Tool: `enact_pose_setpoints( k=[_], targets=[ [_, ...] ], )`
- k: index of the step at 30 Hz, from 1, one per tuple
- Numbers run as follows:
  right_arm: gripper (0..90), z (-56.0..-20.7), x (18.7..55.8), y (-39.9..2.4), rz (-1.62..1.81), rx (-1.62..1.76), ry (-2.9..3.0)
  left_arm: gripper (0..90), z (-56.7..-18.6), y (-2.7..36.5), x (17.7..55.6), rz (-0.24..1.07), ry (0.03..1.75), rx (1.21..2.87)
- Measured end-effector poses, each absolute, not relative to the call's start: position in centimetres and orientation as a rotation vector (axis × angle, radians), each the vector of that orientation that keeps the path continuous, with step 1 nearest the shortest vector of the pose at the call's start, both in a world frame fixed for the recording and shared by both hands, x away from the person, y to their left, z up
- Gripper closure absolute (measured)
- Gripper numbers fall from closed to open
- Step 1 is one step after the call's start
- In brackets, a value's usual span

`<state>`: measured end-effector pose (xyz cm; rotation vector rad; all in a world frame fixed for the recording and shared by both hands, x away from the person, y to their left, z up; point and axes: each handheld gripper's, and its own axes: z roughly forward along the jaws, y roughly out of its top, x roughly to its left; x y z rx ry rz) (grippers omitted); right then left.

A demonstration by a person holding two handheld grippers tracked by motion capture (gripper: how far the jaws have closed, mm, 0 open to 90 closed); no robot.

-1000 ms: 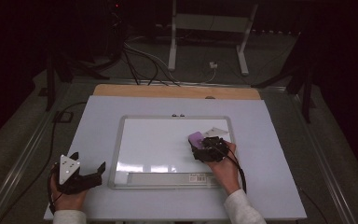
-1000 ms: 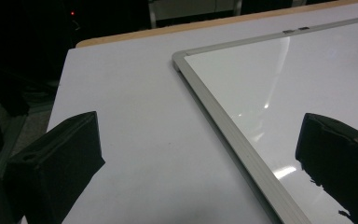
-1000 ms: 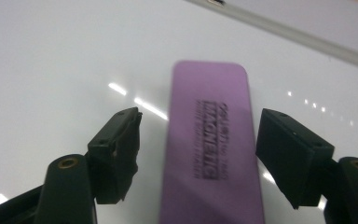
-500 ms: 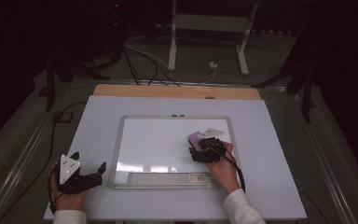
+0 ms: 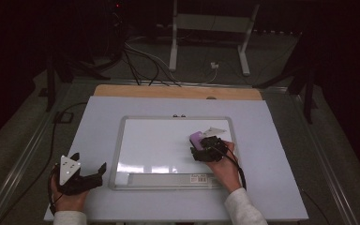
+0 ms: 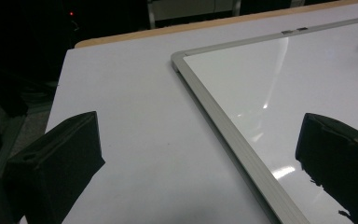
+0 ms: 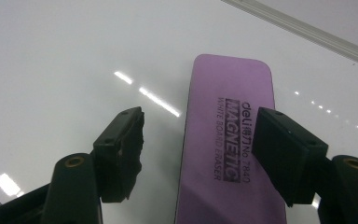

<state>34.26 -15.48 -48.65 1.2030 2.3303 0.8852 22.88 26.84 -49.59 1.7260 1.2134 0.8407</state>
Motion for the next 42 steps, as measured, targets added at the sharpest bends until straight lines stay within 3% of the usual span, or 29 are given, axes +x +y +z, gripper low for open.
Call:
enact_pose_setpoints(
  k=[11, 19, 22, 29, 36, 42],
  targets=[
    [32.8, -48.5, 34.9, -16.2, 0.833, 1.233, 2.291, 1.2, -49.6, 26.8, 22.9, 0.841, 1.214, 1.727],
    [46.8, -48.4, 35.0, -16.5, 0.792, 1.245, 2.261, 1.3, -49.6, 26.8, 22.9, 0.841, 1.214, 1.727],
    [48.1, -48.3, 35.1, -16.7, 0.793, 1.259, 2.266, 1.3, -49.6, 26.8, 22.9, 0.839, 1.216, 1.728],
    [42.1, -48.4, 35.5, -17.0, 0.769, 1.286, 2.293, 1.3, -49.6, 26.8, 22.9, 0.838, 1.215, 1.728],
    [45.9, -48.2, 35.7, -17.6, 0.802, 1.324, 2.284, 1.3, -49.6, 26.8, 22.9, 0.839, 1.214, 1.729],
    [56.6, -47.7, 35.5, -18.5, 0.851, 1.357, 2.242, 1.2, -49.7, 26.8, 22.9, 0.838, 1.215, 1.729]
  ],
)
